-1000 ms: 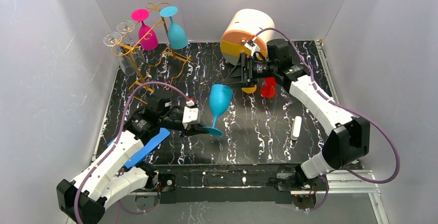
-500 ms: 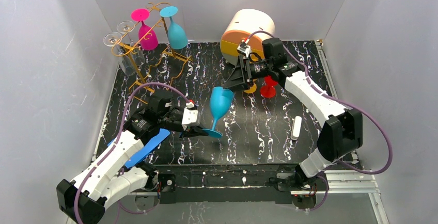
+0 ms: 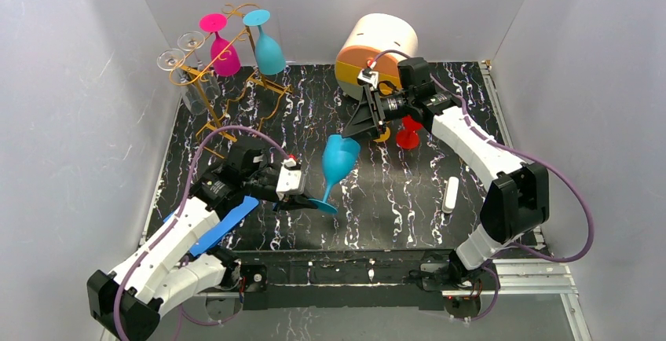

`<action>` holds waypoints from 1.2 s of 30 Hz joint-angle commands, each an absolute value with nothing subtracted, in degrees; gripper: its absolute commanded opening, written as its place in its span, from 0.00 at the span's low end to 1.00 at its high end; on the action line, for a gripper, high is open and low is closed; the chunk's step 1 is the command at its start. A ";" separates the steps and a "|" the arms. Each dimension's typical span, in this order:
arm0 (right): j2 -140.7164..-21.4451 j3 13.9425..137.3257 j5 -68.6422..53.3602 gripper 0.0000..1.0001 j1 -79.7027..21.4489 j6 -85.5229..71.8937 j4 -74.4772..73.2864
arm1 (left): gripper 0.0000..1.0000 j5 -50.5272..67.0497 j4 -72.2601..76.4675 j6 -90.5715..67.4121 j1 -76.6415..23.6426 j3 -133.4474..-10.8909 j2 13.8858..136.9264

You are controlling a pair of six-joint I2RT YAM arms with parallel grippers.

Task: Take the wine glass off the wine glass rack
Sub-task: Place the wine glass at the center of the board.

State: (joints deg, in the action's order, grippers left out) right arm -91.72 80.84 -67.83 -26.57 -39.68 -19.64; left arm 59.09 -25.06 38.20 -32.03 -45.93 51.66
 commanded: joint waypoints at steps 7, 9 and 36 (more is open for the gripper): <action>-93.34 84.79 -75.30 0.57 -26.49 -36.71 -23.01 | 0.00 60.97 -27.93 41.29 -32.17 -50.08 54.16; -93.74 85.29 -76.03 0.53 -26.61 -35.85 -24.13 | 0.00 60.67 -28.16 41.56 -32.17 -50.43 54.48; -95.06 86.16 -78.35 0.44 -27.85 -30.69 -30.49 | 0.00 59.49 -28.21 44.38 -32.17 -52.11 58.26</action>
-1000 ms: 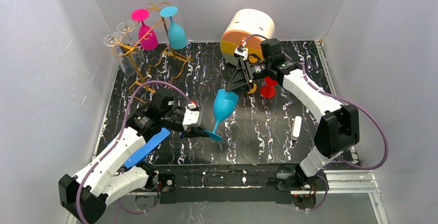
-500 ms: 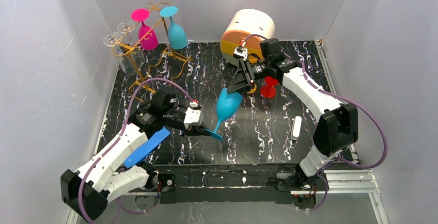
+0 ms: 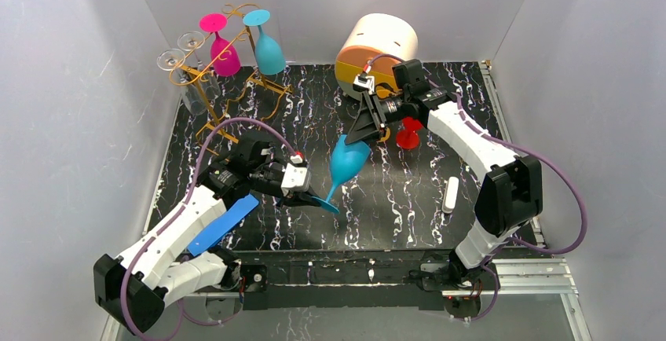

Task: Take the wine glass off the wine glass rack
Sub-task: Place the wine glass at the center of the board.

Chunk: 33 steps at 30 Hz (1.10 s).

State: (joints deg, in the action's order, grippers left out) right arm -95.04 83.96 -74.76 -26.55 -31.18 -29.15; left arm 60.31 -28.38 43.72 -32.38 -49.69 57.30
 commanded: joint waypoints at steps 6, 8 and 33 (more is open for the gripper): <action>-95.93 85.96 -77.24 0.28 -27.97 -30.28 -31.08 | 0.00 58.81 -28.30 44.41 -32.17 -51.46 58.16; -96.24 86.15 -77.18 0.24 -27.97 -29.98 -31.54 | 0.00 58.80 -28.30 44.28 -32.17 -51.44 58.24; -94.22 84.96 -73.00 0.01 -28.09 -27.51 -31.90 | 0.29 55.80 -29.44 42.36 -32.17 -51.33 55.76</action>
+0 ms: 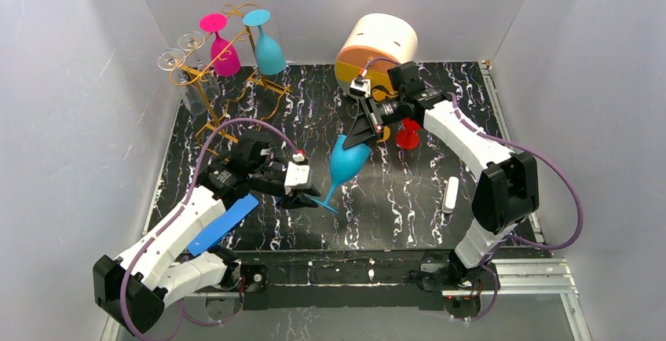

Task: Take the wine glass off the wine glass rack
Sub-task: Place the wine glass at the center of the board.

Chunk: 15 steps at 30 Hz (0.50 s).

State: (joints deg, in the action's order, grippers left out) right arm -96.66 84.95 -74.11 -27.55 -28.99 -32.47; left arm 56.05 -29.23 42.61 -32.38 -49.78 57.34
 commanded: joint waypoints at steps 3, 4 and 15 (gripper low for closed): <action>-93.97 84.97 -71.74 0.01 -28.12 -27.47 -32.16 | 0.33 55.34 -29.68 42.28 -32.17 -51.32 55.31; -93.84 84.99 -71.22 0.01 -28.15 -27.42 -32.19 | 0.34 55.08 -29.89 42.28 -32.17 -51.33 55.17; -90.97 83.82 -63.66 0.01 -28.11 -26.37 -32.24 | 0.76 51.50 -29.63 35.89 -32.17 -51.09 53.61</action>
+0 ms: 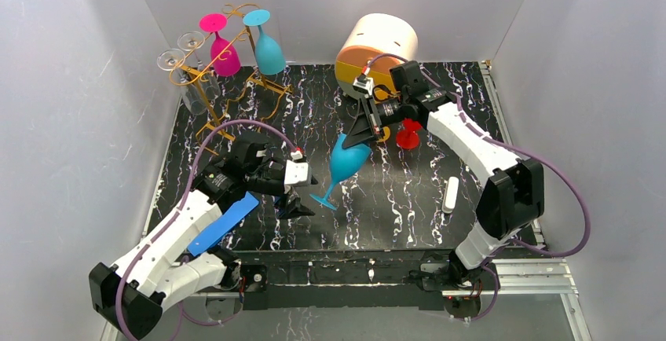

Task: Take the wine glass off the wine glass rack
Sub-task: Place the wine glass at the center of the board.

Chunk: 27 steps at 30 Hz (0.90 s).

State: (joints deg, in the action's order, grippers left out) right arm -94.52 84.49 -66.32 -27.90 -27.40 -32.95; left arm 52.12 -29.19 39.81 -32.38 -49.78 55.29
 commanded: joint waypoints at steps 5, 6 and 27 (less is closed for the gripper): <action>-89.45 83.91 -55.00 0.01 -28.10 -25.35 -34.21 | 0.98 50.57 -29.76 32.24 -32.17 -51.47 52.76; -89.06 83.93 -52.69 0.01 -28.14 -24.91 -34.80 | 0.98 49.38 -29.08 30.92 -32.17 -51.28 52.35; -82.81 78.09 3.84 0.01 -28.60 -19.85 -30.67 | 0.98 3.77 -6.15 -18.75 -32.17 -45.11 43.20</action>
